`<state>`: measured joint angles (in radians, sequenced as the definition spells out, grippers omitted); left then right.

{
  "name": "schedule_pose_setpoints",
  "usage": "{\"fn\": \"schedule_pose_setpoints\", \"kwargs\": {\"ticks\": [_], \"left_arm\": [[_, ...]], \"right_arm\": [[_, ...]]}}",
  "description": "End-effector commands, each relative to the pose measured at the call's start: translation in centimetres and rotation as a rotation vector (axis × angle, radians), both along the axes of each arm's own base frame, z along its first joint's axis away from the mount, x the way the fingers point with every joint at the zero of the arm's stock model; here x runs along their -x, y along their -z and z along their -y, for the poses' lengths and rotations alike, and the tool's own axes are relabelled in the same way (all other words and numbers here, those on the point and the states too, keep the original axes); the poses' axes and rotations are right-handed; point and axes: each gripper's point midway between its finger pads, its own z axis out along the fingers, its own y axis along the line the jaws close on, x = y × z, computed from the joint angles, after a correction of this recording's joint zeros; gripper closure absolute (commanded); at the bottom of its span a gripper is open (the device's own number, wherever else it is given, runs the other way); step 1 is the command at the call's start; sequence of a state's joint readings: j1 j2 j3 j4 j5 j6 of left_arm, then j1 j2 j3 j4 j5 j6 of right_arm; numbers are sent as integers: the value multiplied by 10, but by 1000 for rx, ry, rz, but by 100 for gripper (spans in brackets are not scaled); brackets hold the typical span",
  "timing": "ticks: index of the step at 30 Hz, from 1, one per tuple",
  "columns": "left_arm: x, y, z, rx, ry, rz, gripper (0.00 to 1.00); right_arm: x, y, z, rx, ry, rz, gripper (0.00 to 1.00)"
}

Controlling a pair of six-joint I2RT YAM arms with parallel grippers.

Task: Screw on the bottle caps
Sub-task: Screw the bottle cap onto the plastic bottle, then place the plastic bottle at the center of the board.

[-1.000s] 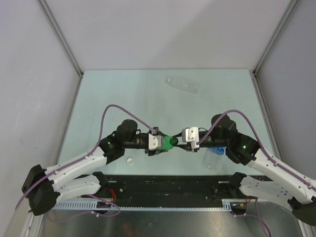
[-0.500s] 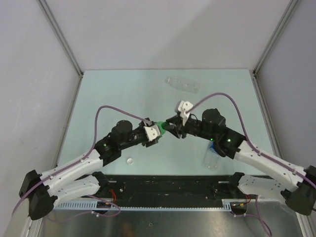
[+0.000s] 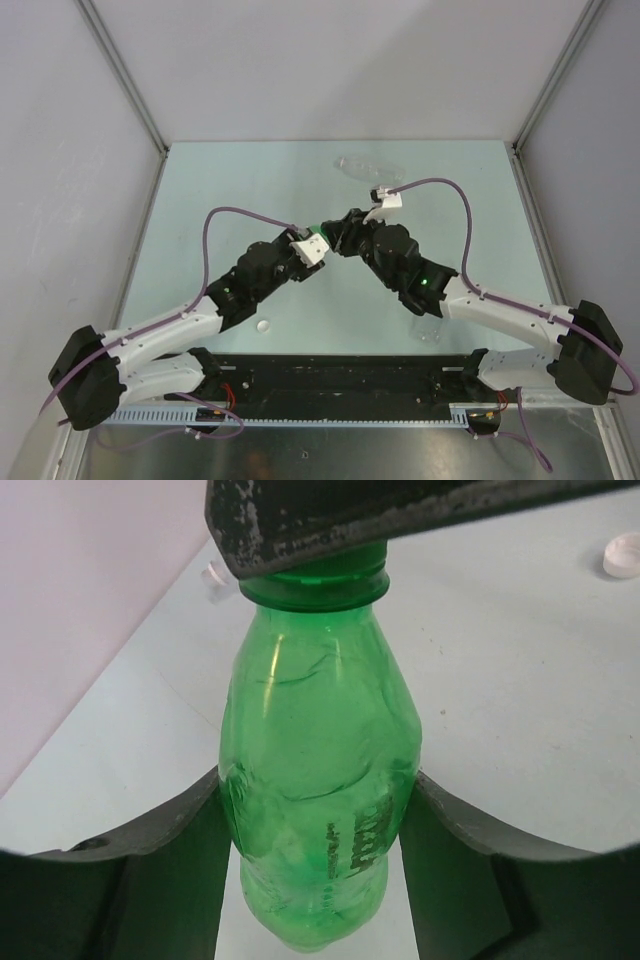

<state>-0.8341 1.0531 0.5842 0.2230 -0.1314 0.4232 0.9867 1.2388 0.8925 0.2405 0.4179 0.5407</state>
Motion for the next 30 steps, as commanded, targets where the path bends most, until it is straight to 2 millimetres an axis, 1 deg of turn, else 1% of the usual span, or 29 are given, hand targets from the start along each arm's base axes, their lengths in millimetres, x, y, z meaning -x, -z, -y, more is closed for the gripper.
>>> {"fn": "schedule_pose_setpoints", "kwargs": {"ticks": [1, 3, 5, 7, 9, 10, 11, 12, 13, 14, 15, 16, 17, 18, 19, 20, 22, 24, 25, 26, 28, 30], "left_arm": [[-1, -63, 19, 219, 24, 138, 100], [2, -63, 21, 239, 39, 122, 99], [8, -64, 25, 259, 72, 111, 98], [13, -65, 29, 274, 106, 100, 98], [17, -65, 32, 284, 129, 93, 96], [20, -65, 35, 290, 150, 88, 96], [22, -66, 37, 292, 170, 84, 95], [24, -65, 39, 295, 182, 80, 94], [26, -65, 40, 299, 192, 72, 89], [28, -64, 41, 307, 201, 64, 80], [29, -64, 42, 318, 206, 53, 64], [30, -64, 42, 328, 203, 42, 38], [31, -65, 41, 340, 199, 34, 19], [31, -65, 40, 354, 190, 27, 10], [30, -67, 37, 371, 170, 19, 5], [25, -69, 31, 393, 123, 13, 3], [16, -69, 19, 450, 22, -14, 1], [6, -67, 5, 525, -81, -58, 1], [1, -64, -2, 557, -118, -81, 1], [-3, -61, -8, 587, -148, -105, 1], [-10, -54, -19, 638, -195, -149, 1], [-17, -46, -31, 678, -241, -185, 1]], "right_arm": [[-4, -21, -7, -17, -3, 78, 74], [-1, -23, -9, 17, -40, 114, 57], [1, -24, -11, 43, -64, 137, 47], [2, -25, -12, 54, -77, 151, 43], [4, -27, -15, 64, -99, 172, 43], [4, -28, -15, 68, -106, 178, 45], [4, -29, -16, 72, -110, 184, 50], [4, -29, -16, 73, -109, 188, 61], [3, -30, -15, 75, -105, 193, 78], [3, -31, -14, 83, -102, 202, 89], [0, -31, -12, 101, -90, 215, 95], [-4, -32, -7, 124, -64, 230, 97], [-9, -31, -1, 159, -34, 247, 98], [-17, -29, 10, 202, 12, 258, 98], [-27, -26, 23, 245, 67, 260, 97], [-39, -22, 41, 291, 132, 253, 96], [-66, -10, 80, 380, 250, 226, 95], [-99, 6, 129, 460, 389, 183, 92], [-112, 14, 153, 480, 459, 159, 91], [-122, 25, 176, 494, 519, 134, 91], [-137, 42, 214, 489, 614, 89, 87], [-146, 58, 245, 471, 684, 47, 82]]}}
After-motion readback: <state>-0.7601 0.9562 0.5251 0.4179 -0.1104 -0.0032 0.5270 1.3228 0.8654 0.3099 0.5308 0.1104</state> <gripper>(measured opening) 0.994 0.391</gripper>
